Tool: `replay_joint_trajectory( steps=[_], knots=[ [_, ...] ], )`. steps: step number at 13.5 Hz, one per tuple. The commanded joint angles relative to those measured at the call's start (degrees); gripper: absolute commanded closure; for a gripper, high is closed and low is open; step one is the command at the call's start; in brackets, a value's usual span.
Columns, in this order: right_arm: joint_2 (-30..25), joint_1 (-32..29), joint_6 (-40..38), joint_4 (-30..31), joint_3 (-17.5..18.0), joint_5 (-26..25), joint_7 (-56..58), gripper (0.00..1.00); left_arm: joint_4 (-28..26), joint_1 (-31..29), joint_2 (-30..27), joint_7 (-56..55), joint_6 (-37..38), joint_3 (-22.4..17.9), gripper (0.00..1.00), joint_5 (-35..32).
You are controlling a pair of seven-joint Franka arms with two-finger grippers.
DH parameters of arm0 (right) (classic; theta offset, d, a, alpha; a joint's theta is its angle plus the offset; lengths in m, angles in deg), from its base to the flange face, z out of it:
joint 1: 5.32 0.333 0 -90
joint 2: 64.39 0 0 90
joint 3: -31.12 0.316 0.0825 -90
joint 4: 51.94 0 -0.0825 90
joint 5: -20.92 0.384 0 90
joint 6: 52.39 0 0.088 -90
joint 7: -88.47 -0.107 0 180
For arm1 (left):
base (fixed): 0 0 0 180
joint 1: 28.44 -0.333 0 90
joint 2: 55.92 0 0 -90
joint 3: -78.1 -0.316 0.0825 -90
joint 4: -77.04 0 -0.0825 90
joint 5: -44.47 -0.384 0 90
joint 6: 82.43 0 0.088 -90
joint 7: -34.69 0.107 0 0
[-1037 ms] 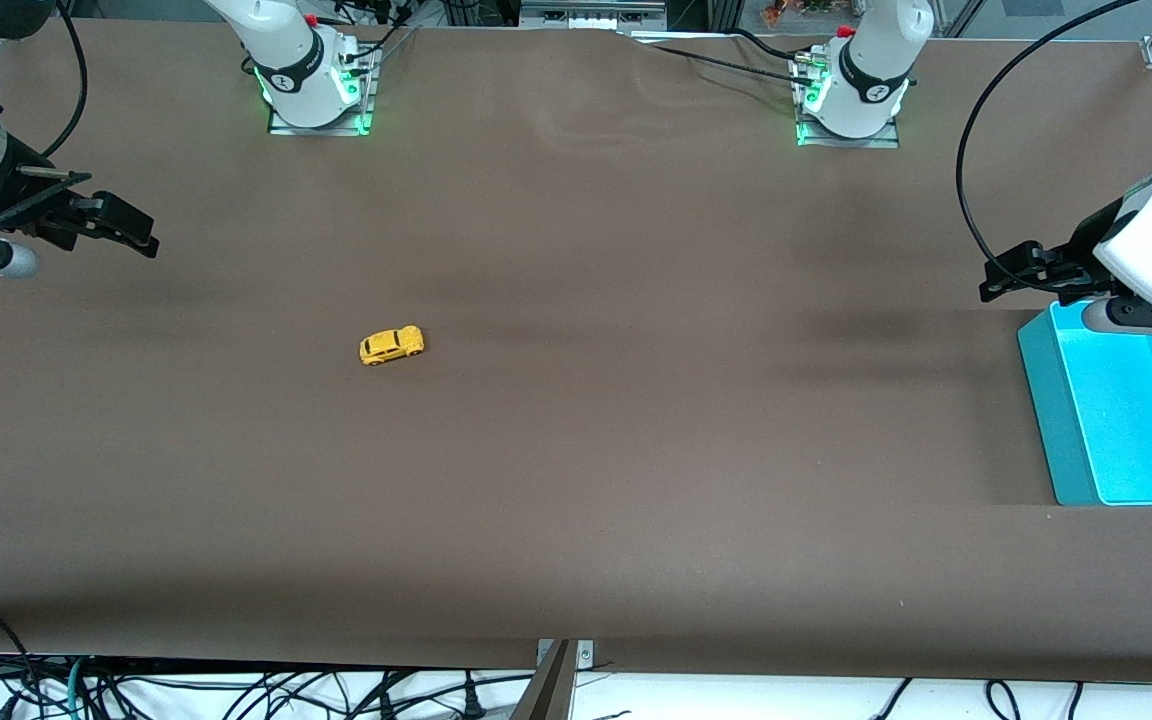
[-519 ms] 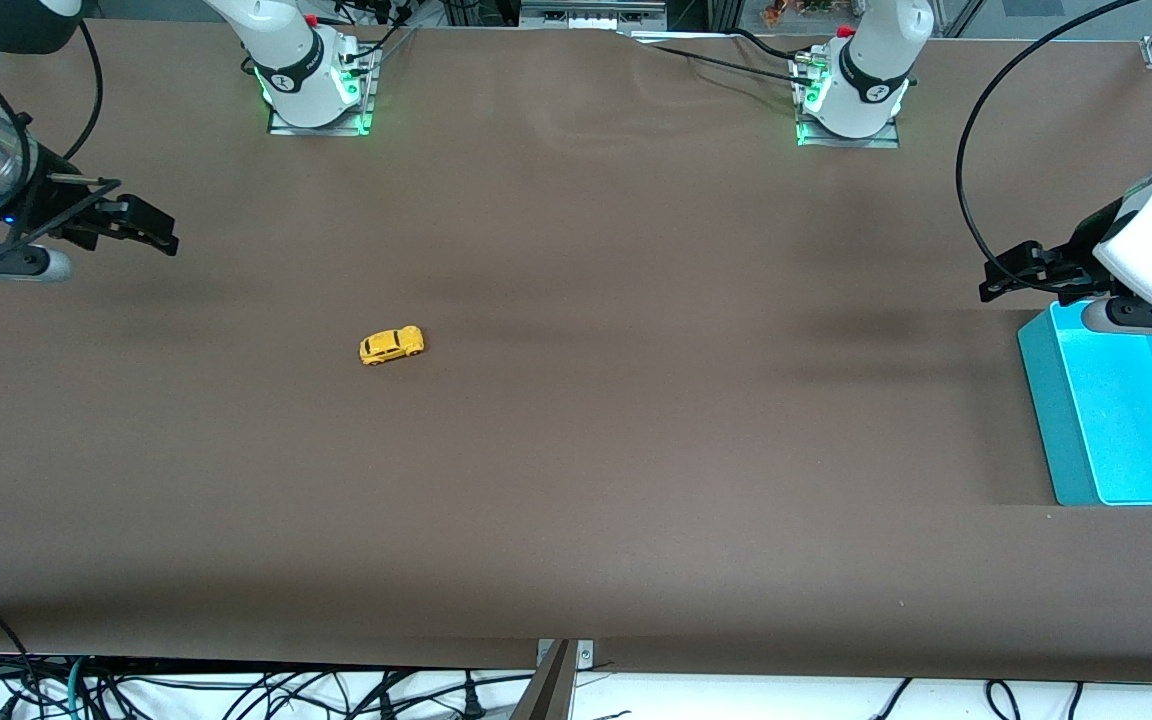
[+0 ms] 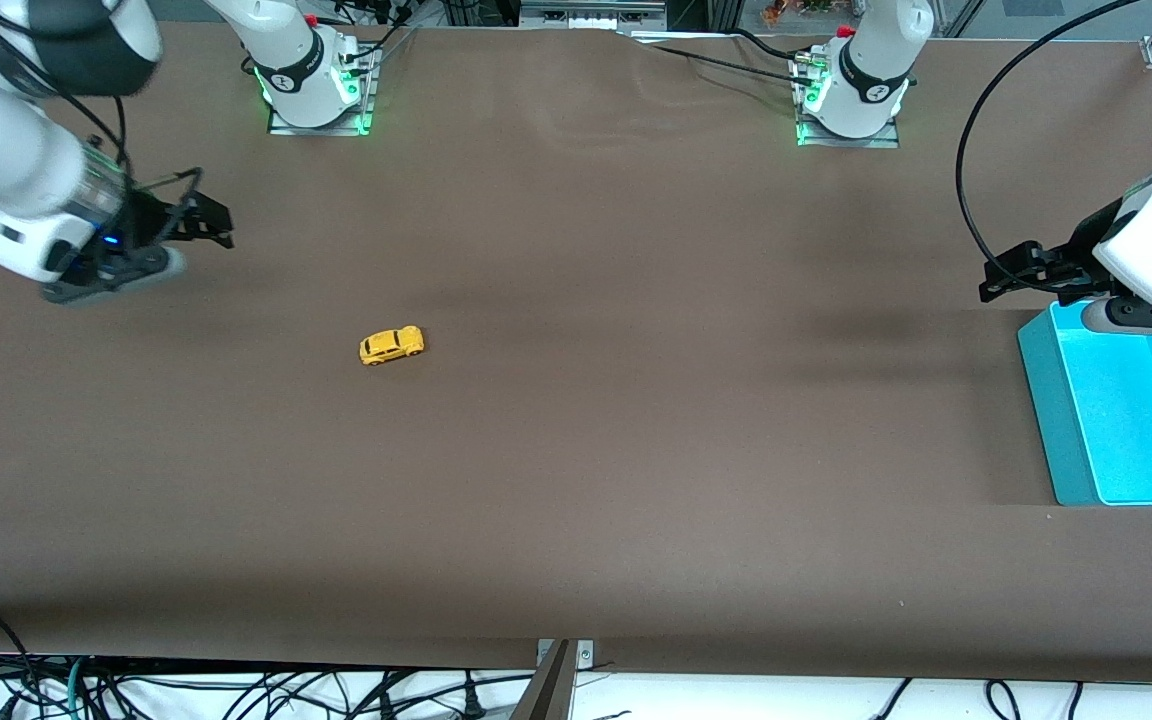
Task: Wind and store yellow beetle car
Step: 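Move the right gripper over the yellow beetle car and lower it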
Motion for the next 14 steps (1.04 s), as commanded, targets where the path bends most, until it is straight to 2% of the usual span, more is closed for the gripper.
replay_joint_trajectory(
  steps=[1,3,5,10,14],
  knots=[
    [2.8,-0.9,5.2,1.6,3.1,-0.4,14.2,0.0,1.0,0.2,0.3,0.8,0.1,0.1,0.0,-1.8],
    [5.3,-0.9,7.3,2.0,5.0,-0.4,22.5,0.0,1.1,0.2,0.3,0.8,0.1,0.1,0.0,-1.8],
    [5.4,-0.8,11.8,5.0,5.5,-0.5,30.0,0.0,1.0,0.2,0.3,0.8,0.1,0.1,0.0,-1.8],
    [7.7,-0.8,32.5,16.0,7.3,-0.5,58.7,0.0,1.1,0.2,0.3,0.8,0.0,0.1,0.0,-1.8],
    [13.9,-0.5,38.0,18.1,10.9,-0.8,60.9,0.0,1.1,0.2,0.3,0.8,0.1,0.1,0.0,-1.8]
  ],
)
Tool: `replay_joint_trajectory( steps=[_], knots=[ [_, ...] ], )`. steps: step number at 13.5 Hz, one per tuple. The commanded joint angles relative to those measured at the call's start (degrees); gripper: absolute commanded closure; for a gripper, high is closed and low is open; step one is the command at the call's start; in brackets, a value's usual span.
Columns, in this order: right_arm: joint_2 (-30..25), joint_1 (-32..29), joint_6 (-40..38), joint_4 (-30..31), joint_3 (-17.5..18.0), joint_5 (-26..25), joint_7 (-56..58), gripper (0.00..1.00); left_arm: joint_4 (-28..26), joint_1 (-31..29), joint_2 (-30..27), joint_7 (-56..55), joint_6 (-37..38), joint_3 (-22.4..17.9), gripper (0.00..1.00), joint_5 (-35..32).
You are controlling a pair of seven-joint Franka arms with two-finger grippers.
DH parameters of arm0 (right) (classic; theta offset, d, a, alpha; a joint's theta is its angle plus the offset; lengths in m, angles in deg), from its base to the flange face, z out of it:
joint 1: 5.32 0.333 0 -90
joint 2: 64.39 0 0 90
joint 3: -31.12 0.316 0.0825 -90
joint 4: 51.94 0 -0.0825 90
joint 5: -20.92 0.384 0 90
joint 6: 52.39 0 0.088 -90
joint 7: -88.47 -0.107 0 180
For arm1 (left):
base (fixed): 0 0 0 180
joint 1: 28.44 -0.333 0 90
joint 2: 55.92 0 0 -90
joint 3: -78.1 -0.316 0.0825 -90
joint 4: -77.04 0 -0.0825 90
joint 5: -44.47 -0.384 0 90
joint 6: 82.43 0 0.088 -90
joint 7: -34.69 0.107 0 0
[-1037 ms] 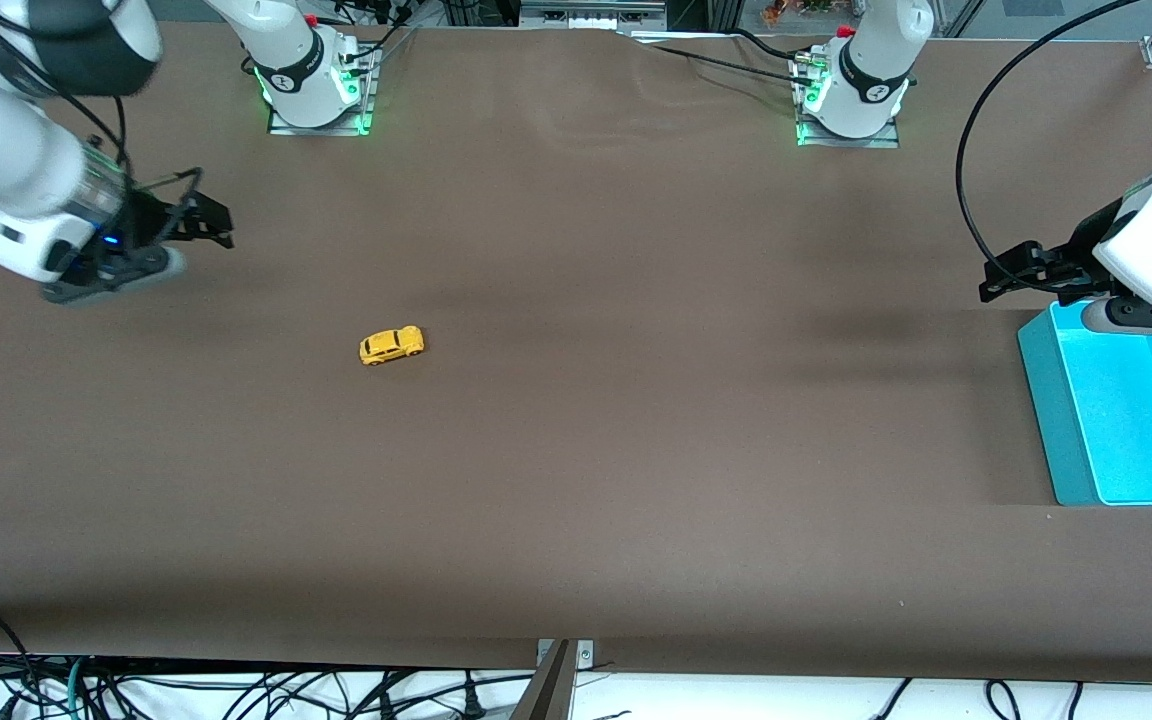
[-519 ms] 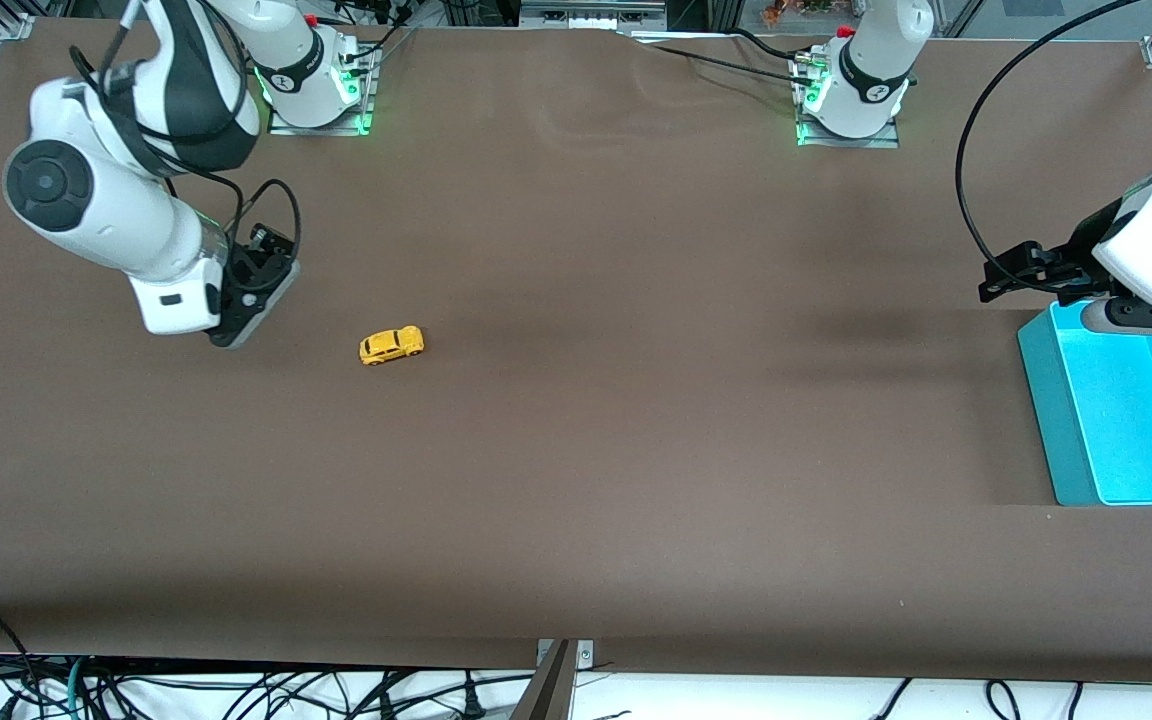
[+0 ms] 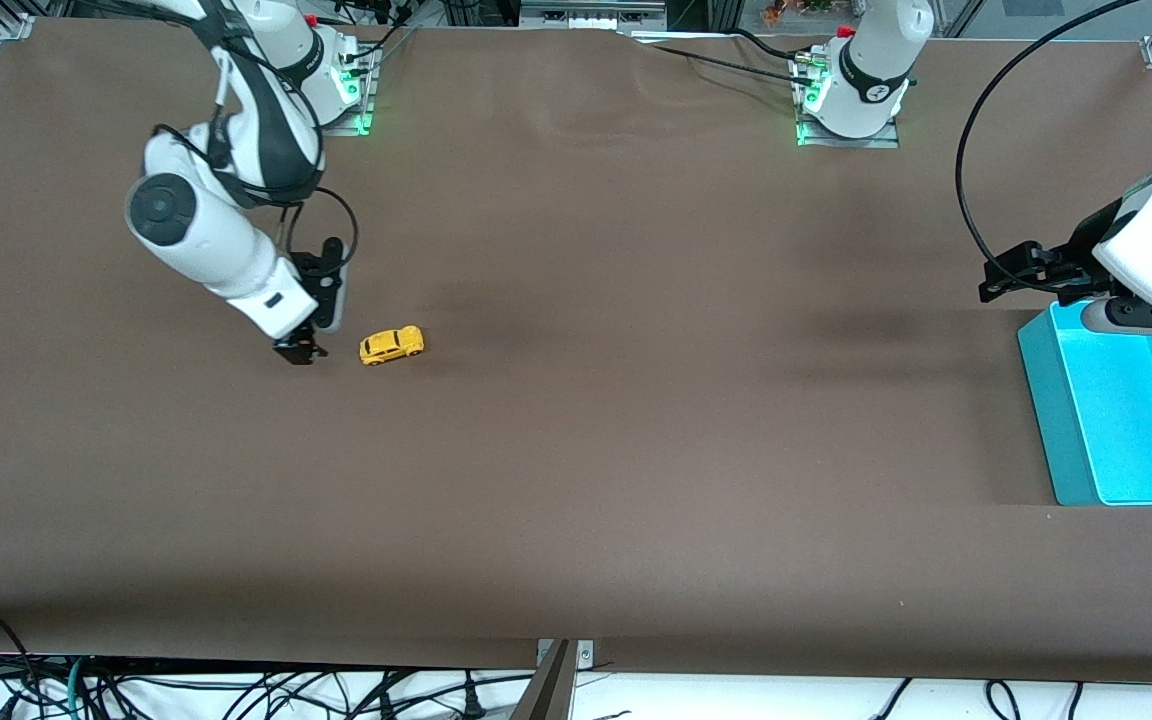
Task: Wind and store yellow beetle car
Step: 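Move the right gripper over the yellow beetle car and lower it, then close the right gripper on the yellow car, pressing it onto the table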
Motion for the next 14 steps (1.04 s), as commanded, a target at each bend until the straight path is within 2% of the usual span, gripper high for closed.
replay_joint_trajectory(
  steps=[1,3,5,8,13,14],
  knots=[
    [3.6,-0.4,6.5,2.0,3.5,-1.5,3.3,0.0,0.9,0.2,0.3,0.8,0.1,0.1,0.0,-1.8],
    [4.5,-0.3,12.3,4.8,3.5,-5.8,3.7,0.0,0.9,0.2,0.3,0.8,0.0,0.1,0.0,-1.8],
    [5.4,-0.2,14.3,5.2,3.5,-10.2,3.1,0.0,0.9,0.2,0.3,0.8,0.1,0.1,0.0,-1.8],
    [8.9,0.4,17.2,5.3,3.5,-10.5,2.9,0.0,1.0,0.2,0.3,0.8,0.1,0.1,0.0,-1.8],
    [10.9,0.5,18.6,5.4,3.3,-10.4,2.6,0.01,0.9,0.2,0.3,0.8,0.1,0.1,0.0,-1.8],
    [11.4,0.5,19.7,5.4,3.3,-10.5,2.6,0.1,0.9,0.2,0.3,0.8,0.1,0.1,0.0,-1.8]
  ],
)
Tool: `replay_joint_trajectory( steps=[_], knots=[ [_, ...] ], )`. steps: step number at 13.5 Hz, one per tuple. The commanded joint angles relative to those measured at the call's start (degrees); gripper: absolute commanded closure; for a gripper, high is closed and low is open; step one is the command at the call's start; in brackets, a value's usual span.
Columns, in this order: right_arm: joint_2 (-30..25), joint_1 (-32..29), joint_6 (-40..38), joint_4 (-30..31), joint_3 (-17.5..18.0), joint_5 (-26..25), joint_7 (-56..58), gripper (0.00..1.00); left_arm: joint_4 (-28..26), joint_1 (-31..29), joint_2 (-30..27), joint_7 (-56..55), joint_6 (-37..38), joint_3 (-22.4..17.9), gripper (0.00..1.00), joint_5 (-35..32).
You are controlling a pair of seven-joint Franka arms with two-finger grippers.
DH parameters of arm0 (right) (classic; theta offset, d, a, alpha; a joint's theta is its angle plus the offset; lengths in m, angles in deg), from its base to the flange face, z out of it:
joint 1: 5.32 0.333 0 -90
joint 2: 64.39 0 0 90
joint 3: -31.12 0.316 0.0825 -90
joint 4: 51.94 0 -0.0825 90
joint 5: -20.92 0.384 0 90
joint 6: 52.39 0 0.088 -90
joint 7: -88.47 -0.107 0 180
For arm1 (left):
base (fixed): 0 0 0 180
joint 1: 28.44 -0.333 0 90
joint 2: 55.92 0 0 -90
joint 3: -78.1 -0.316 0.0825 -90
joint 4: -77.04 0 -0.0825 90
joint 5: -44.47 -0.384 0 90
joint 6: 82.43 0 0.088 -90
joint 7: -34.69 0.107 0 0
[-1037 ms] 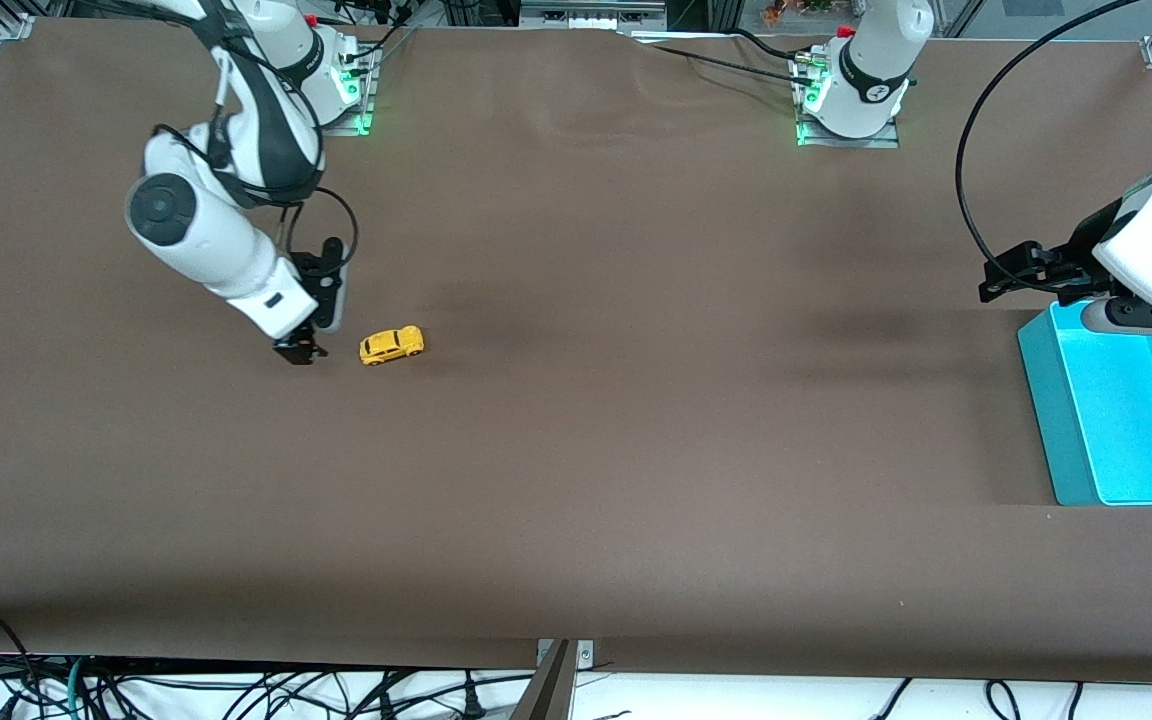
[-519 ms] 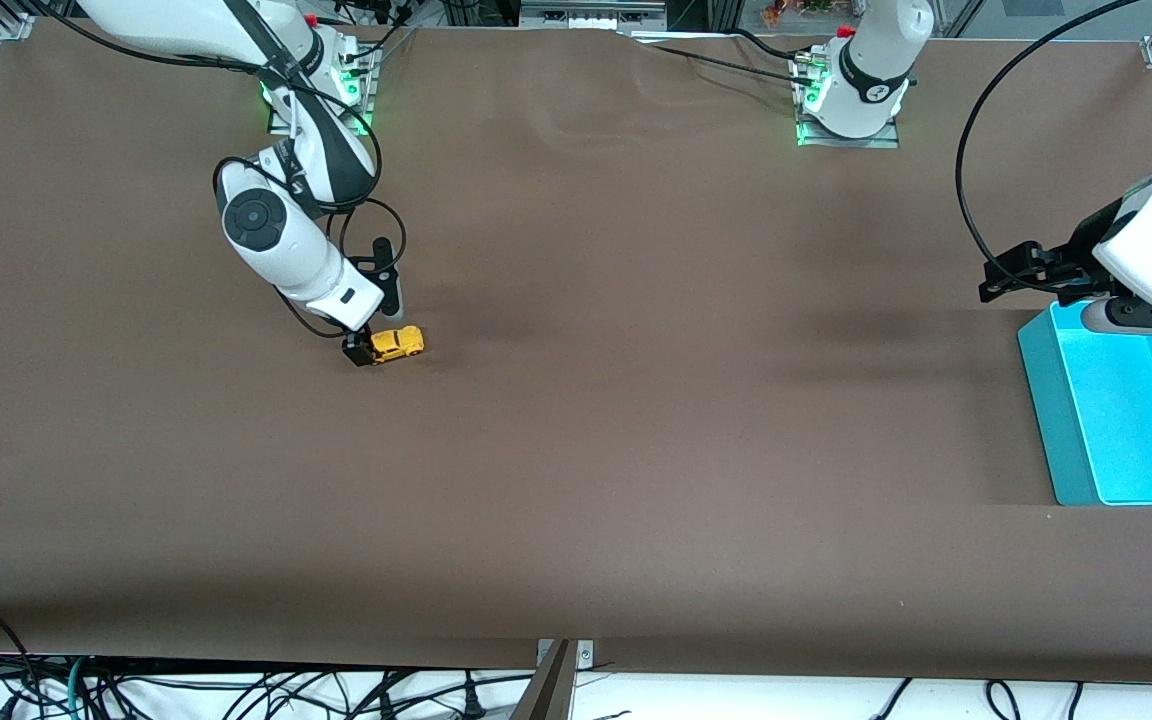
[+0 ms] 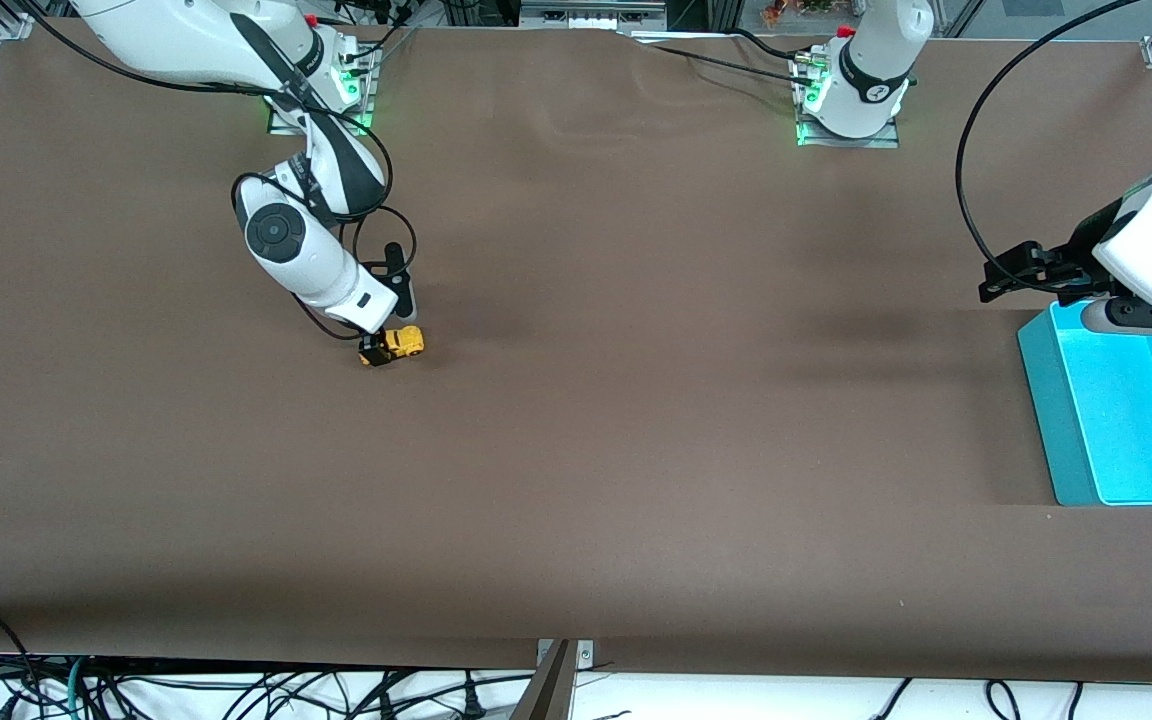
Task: Wind and store yellow beetle car
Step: 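Close the right gripper on the yellow car, pressing it onto the table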
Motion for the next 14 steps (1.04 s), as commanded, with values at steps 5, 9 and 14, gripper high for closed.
replay_joint_trajectory(
  steps=[5,9,14],
  knots=[
    [0.6,0.0,2.3,0.4,-1.0,-0.9,0.2,0.5,0.9,0.2,0.2,0.8,0.0,0.1,0.0,-1.8],
    [1.7,0.1,4.4,0.3,-2.0,-4.3,-0.2,0.65,1.0,0.2,0.2,0.8,0.1,0.1,0.0,-1.8],
    [0.7,0.1,2.5,0.5,-1.6,-4.9,-19.1,0.8,1.0,0.2,0.2,0.8,0.1,0.1,0.0,-1.8]
  ],
)
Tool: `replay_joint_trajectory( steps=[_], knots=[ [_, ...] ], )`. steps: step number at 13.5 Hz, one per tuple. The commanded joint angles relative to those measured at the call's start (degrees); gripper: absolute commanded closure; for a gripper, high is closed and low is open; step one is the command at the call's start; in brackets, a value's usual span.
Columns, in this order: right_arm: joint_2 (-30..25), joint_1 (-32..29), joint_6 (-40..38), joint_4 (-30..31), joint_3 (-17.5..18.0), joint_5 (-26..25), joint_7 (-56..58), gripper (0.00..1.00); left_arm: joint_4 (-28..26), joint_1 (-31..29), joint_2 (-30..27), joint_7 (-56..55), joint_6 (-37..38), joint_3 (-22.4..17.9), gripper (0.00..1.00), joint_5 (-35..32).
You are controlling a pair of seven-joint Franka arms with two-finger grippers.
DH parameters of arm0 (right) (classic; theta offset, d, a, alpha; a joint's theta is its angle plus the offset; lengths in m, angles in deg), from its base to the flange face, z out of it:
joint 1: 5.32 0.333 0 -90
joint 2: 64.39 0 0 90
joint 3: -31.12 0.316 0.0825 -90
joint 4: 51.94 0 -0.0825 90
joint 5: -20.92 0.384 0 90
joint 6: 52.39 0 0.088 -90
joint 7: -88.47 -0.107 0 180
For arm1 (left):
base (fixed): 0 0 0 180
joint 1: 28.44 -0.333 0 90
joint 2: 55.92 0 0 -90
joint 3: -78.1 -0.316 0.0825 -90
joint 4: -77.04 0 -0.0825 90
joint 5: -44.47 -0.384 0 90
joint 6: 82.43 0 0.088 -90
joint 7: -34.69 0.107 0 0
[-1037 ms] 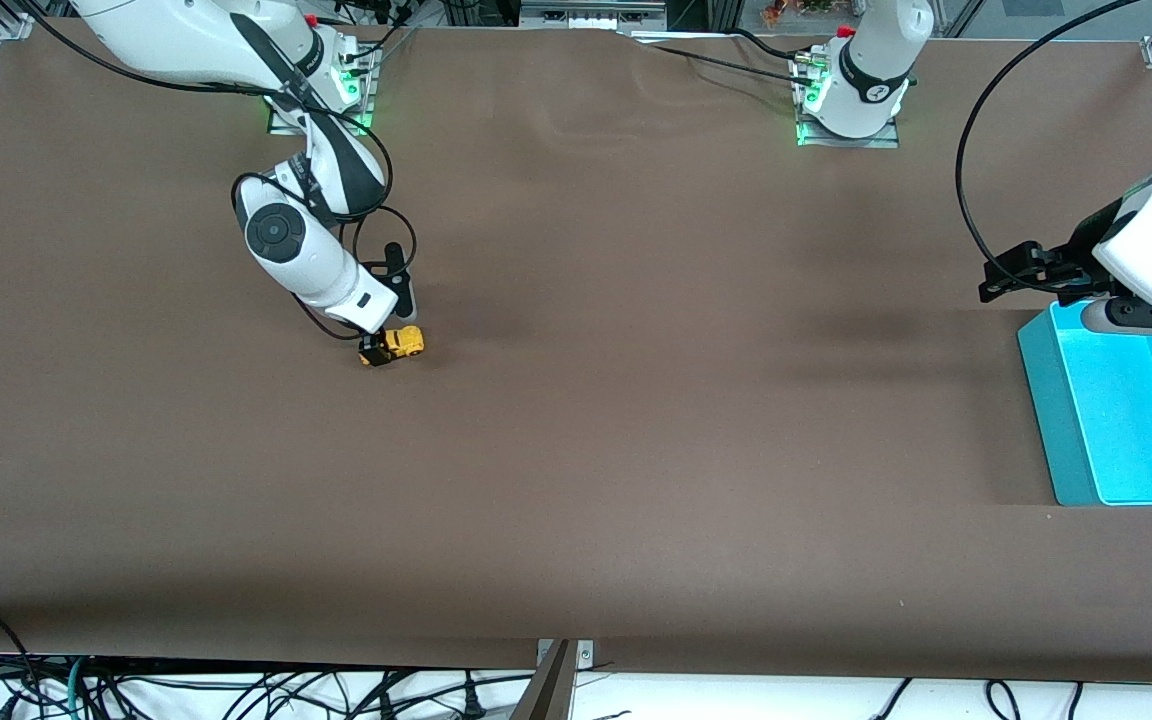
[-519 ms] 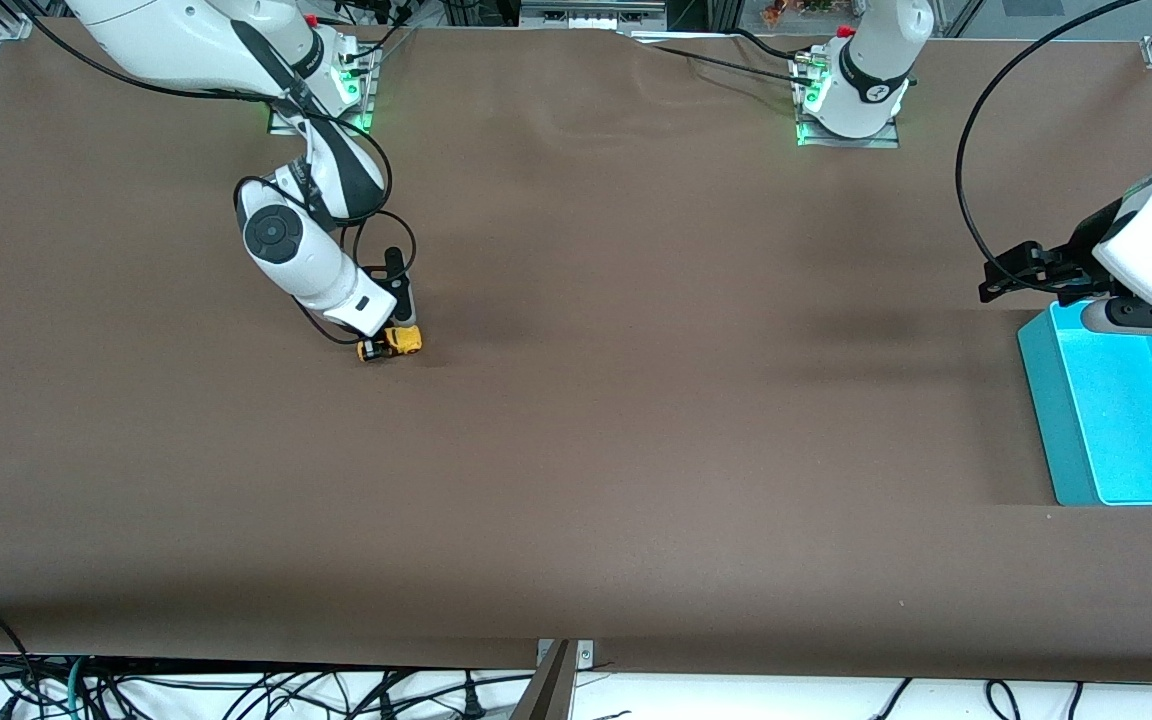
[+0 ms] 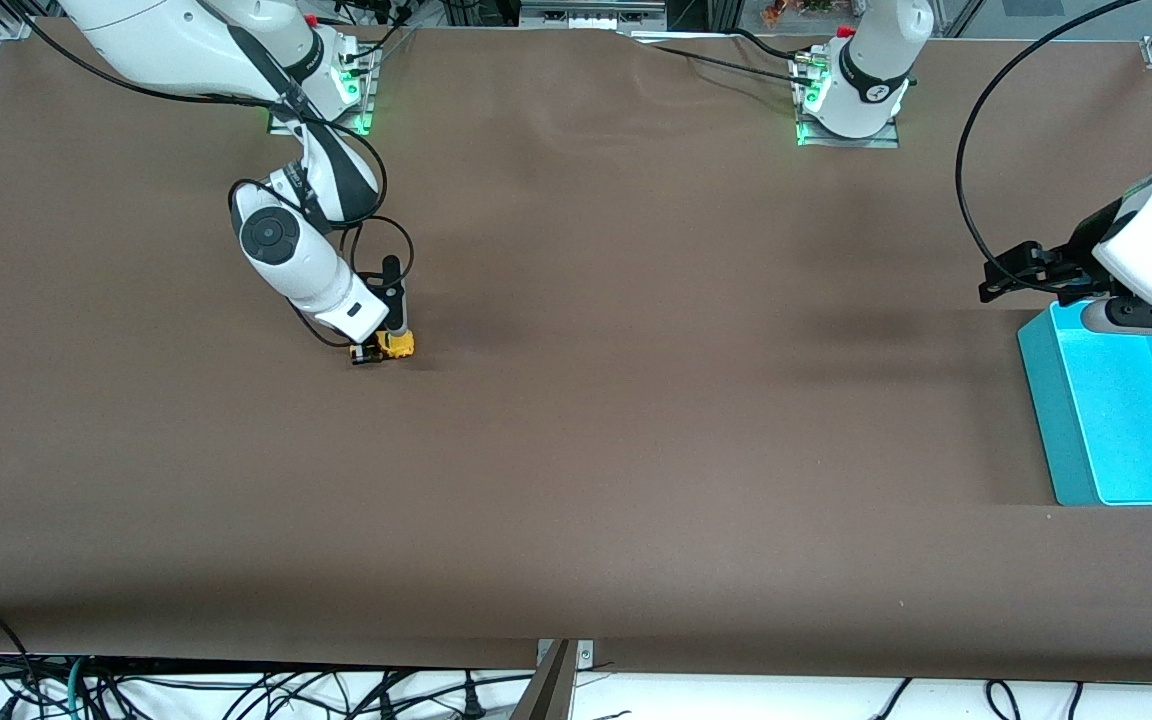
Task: Wind and store yellow beetle car
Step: 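Close the right gripper on the yellow car, pressing it onto the table, then drag the car backward along the table with the right gripper to wind it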
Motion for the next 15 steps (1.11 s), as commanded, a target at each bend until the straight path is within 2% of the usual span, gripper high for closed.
replay_joint_trajectory(
  steps=[1,9,11,15],
  knots=[
    [-0.4,0.2,-1.3,0.5,0.3,-1.4,-9.7,0.8,1.0,0.2,0.2,0.8,0.1,0.1,0.0,-1.8],
    [0.3,1.2,-1.9,1.9,0.2,-1.8,-10.8,0.79,1.0,0.3,0.2,0.8,0.1,0.1,0.0,-1.8],
    [1.0,1.1,-1.8,2.8,-2.0,-2.1,-6.7,0.79,1.0,0.3,0.3,0.8,0.0,0.1,0.0,-1.8],
    [1.7,0.8,-1.4,4.3,-9.7,-2.1,3.9,0.79,1.0,0.3,0.2,0.8,0.1,0.1,0.0,-1.8]
  ],
)
